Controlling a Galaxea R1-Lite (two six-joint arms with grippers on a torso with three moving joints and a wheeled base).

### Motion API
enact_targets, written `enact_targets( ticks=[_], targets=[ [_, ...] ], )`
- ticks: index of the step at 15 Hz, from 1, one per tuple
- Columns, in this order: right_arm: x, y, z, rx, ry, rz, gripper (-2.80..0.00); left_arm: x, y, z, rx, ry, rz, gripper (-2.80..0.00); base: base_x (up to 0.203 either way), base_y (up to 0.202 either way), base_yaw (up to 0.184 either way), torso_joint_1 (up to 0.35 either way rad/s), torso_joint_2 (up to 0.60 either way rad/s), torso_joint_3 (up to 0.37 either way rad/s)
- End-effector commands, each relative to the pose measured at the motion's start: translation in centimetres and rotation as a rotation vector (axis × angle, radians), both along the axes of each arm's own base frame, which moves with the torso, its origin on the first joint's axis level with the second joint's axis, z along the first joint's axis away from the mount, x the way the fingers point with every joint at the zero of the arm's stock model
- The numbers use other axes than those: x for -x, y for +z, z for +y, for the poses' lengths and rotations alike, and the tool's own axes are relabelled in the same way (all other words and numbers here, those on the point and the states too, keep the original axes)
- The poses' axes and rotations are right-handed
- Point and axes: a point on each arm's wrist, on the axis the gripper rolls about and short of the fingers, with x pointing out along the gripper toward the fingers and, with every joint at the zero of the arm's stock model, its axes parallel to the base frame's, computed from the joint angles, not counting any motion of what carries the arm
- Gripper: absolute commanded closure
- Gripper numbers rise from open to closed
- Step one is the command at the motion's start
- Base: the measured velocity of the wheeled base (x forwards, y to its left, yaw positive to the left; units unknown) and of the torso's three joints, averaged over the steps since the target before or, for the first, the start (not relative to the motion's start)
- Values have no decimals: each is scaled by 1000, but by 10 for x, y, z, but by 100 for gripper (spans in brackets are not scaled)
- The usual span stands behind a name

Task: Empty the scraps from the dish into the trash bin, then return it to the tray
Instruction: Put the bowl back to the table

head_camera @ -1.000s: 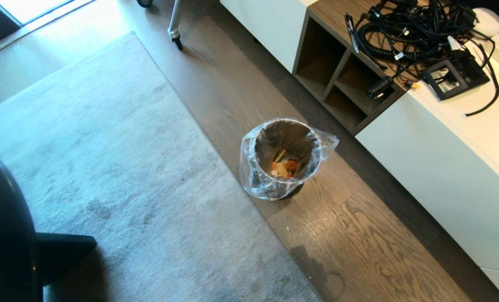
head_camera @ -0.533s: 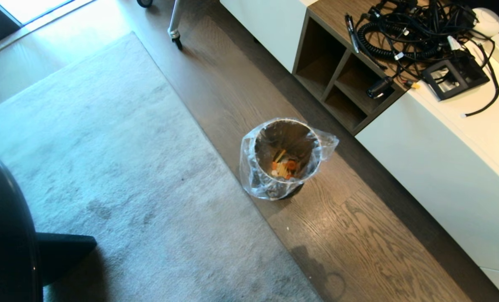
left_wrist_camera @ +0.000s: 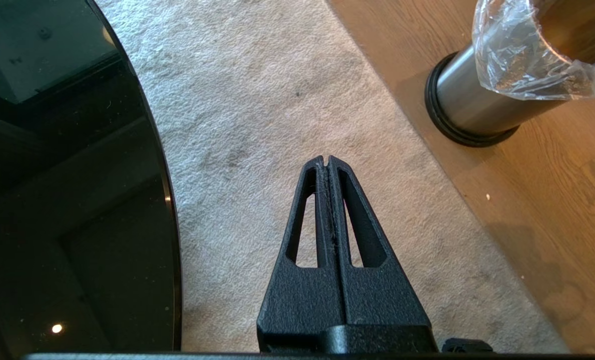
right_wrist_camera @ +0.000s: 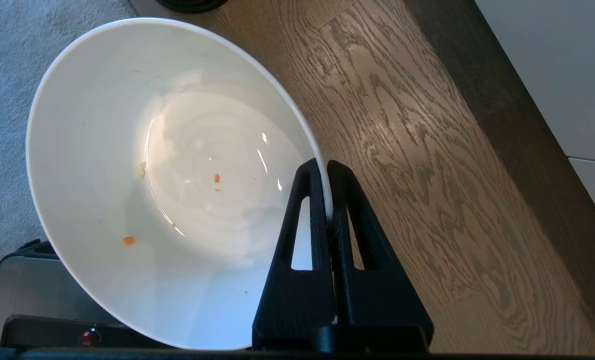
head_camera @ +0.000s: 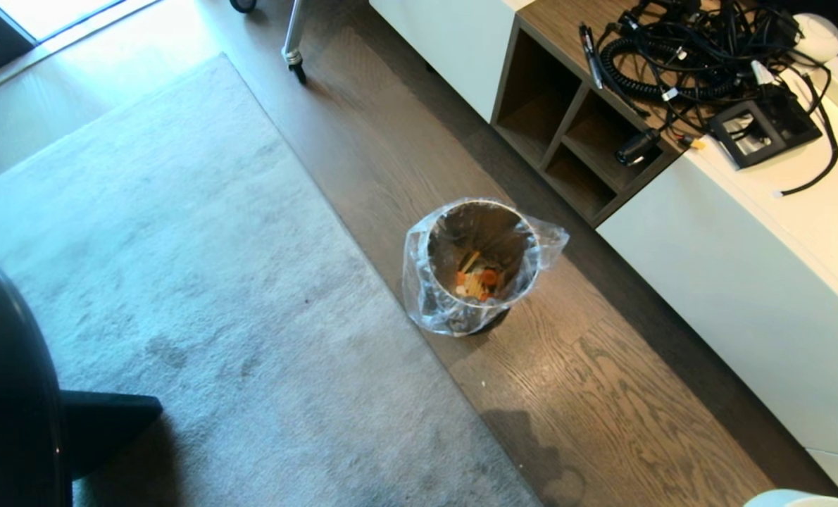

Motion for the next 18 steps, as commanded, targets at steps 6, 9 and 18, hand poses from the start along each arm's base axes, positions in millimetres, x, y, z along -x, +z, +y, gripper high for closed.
enact_targets(
  ticks=[6, 9, 18],
  targets=[
    [0, -1, 0, 0, -24, 0, 0, 0, 0, 0, 1, 0, 0, 0, 0, 0, 0, 0, 0, 0],
    [4, -1, 0, -3, -111, -50, 0, 0, 0, 0, 1, 0, 0, 0, 0, 0, 0, 0, 0, 0],
    [21, -5, 0, -190, -119, -305, 0, 0, 0, 0, 1, 0, 0, 0, 0, 0, 0, 0, 0, 0]
  ],
)
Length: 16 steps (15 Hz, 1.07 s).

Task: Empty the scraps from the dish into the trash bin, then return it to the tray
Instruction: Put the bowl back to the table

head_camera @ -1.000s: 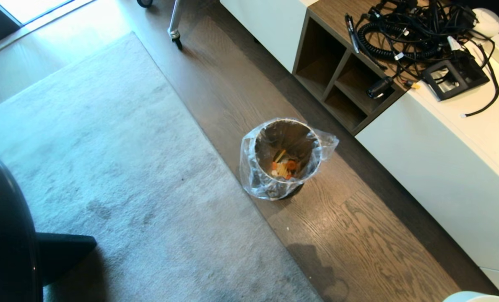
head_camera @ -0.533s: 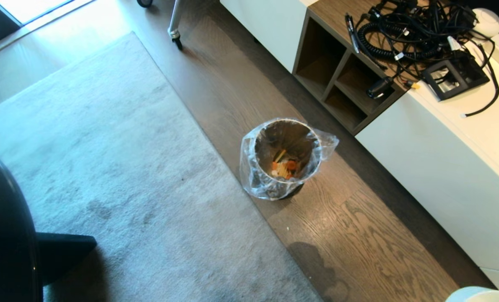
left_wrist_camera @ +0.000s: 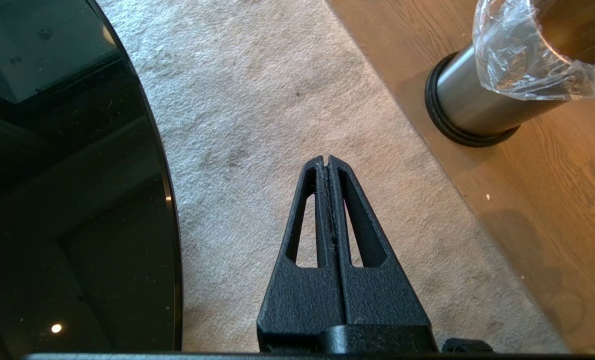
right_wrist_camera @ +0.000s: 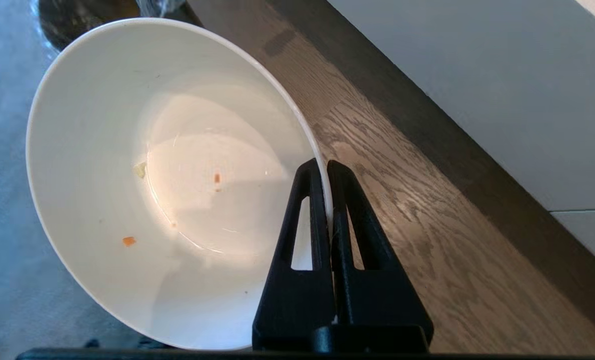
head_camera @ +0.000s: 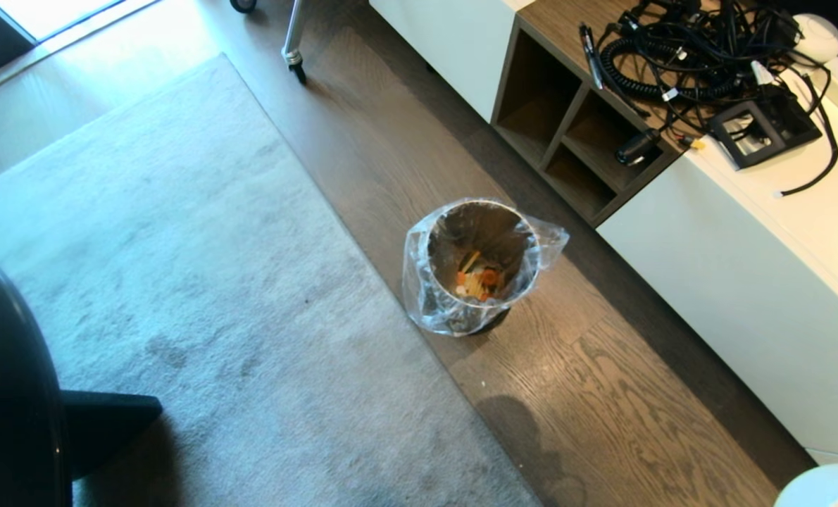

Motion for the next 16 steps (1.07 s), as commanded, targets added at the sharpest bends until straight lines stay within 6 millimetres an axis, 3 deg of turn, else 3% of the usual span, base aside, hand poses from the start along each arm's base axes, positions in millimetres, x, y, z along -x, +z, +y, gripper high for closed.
enact_targets(
  ticks=[1, 3, 7, 8, 16],
  targets=[
    [2, -2, 0, -202, 2, -27, 0, 0, 0, 0, 1, 0, -1, 0, 0, 0, 0, 0, 0, 0],
    [2, -2, 0, -513, 4, -30, 0, 0, 0, 0, 1, 0, -1, 0, 0, 0, 0, 0, 0, 0],
    [2, 1, 0, -1372, 26, -55, 0, 0, 0, 0, -1, 0, -1, 0, 0, 0, 0, 0, 0, 0],
    [2, 1, 0, -1451, 32, -59, 0, 0, 0, 0, 1, 0, -1, 0, 0, 0, 0, 0, 0, 0],
    [2, 2, 0, -1389, 38, -70, 0, 0, 0, 0, 1, 0, -2, 0, 0, 0, 0, 0, 0, 0]
  ],
)
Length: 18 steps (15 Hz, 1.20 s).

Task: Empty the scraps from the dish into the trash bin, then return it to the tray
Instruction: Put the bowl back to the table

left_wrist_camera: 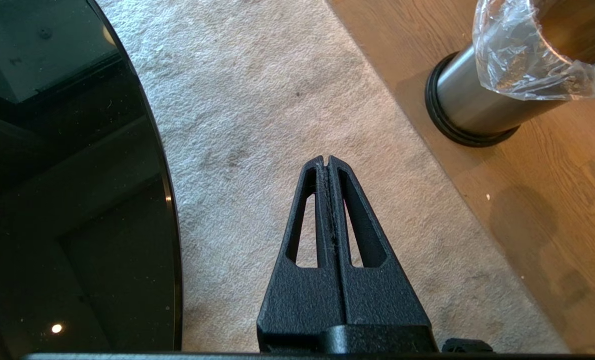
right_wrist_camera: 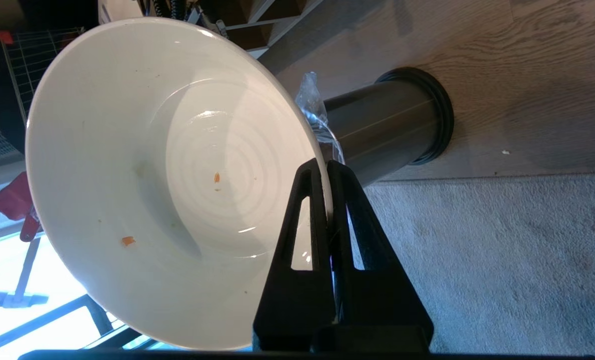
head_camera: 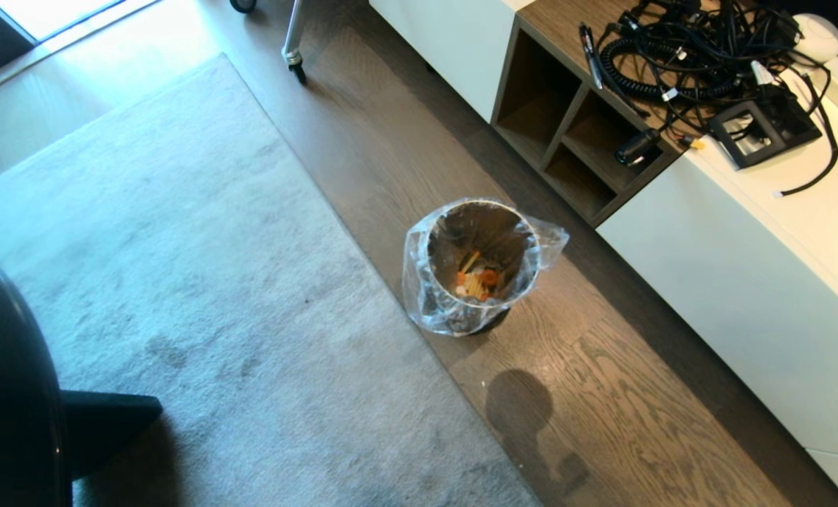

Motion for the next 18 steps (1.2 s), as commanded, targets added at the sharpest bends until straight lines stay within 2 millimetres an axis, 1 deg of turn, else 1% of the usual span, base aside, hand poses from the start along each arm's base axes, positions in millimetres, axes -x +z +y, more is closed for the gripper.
enact_targets(
  ticks=[1, 6, 8, 9, 10, 14, 18],
  targets=[
    [0, 0, 0, -11, 2, 1, 0, 0, 0, 0, 1, 0, -1, 0, 0, 0, 0, 0, 0, 0],
    [0, 0, 0, -11, 8, 3, 0, 0, 0, 0, 1, 0, -1, 0, 0, 0, 0, 0, 0, 0],
    [0, 0, 0, 68, -3, -3, 0, 0, 0, 0, 1, 0, -1, 0, 0, 0, 0, 0, 0, 0],
    [0, 1, 0, 161, -10, -3, 0, 0, 0, 0, 1, 0, -1, 0, 0, 0, 0, 0, 0, 0],
    [0, 0, 0, 293, -17, -1, 0, 0, 0, 0, 1, 0, -1, 0, 0, 0, 0, 0, 0, 0],
    [0, 1, 0, 868, -58, 1, 0, 0, 0, 0, 1, 0, -1, 0, 0, 0, 0, 0, 0, 0],
    [0, 0, 0, 1302, -87, 17, 0, 0, 0, 0, 1, 0, -1, 0, 0, 0, 0, 0, 0, 0]
  ],
)
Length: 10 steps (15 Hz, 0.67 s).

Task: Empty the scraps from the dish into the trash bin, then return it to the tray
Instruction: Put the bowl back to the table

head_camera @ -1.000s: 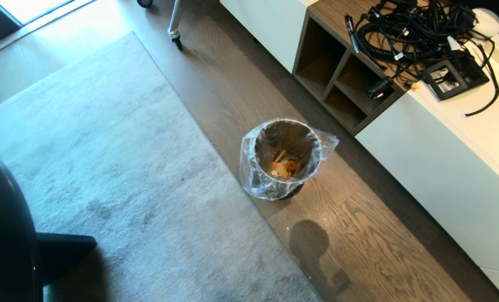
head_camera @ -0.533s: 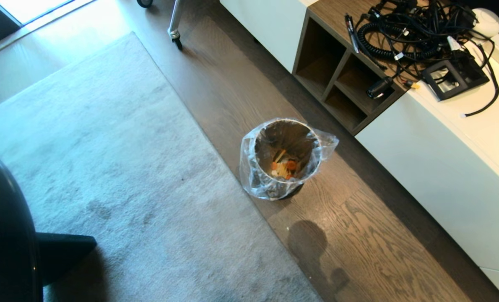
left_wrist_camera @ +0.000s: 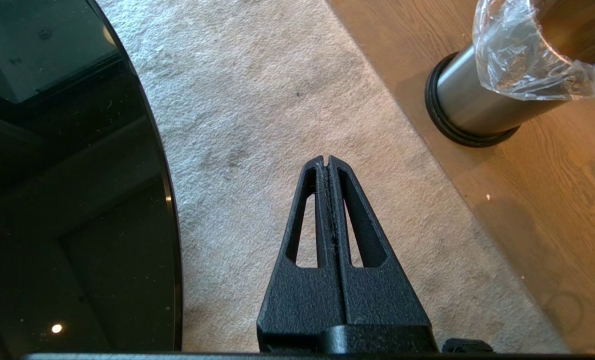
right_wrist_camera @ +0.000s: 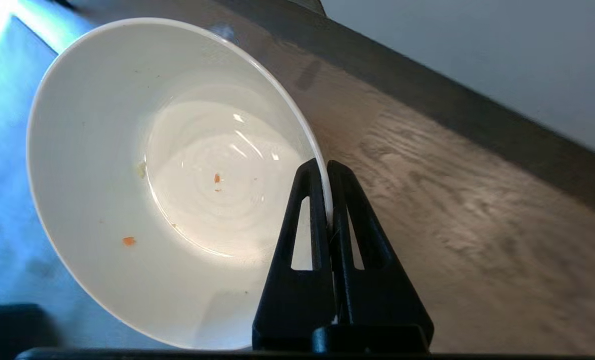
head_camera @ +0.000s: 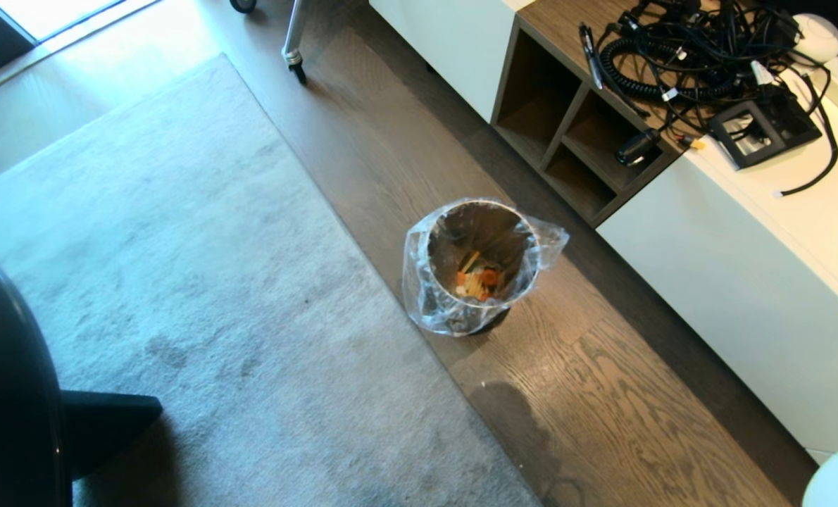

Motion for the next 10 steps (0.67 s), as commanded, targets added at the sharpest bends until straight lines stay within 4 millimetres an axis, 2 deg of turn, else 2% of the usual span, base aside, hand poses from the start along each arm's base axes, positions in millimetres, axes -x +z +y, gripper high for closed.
enact_targets(
  ticks=[1, 4, 10],
  targets=[
    [0, -1, 0, 284, -16, 16, 0, 0, 0, 0, 2, 0, -1, 0, 0, 0, 0, 0, 0, 0],
    [0, -4, 0, 511, -4, 44, 0, 0, 0, 0, 2, 0, -1, 0, 0, 0, 0, 0, 0, 0],
    [0, -6, 1, 439, 19, 62, 0, 0, 0, 0, 2, 0, -1, 0, 0, 0, 0, 0, 0, 0]
  ],
)
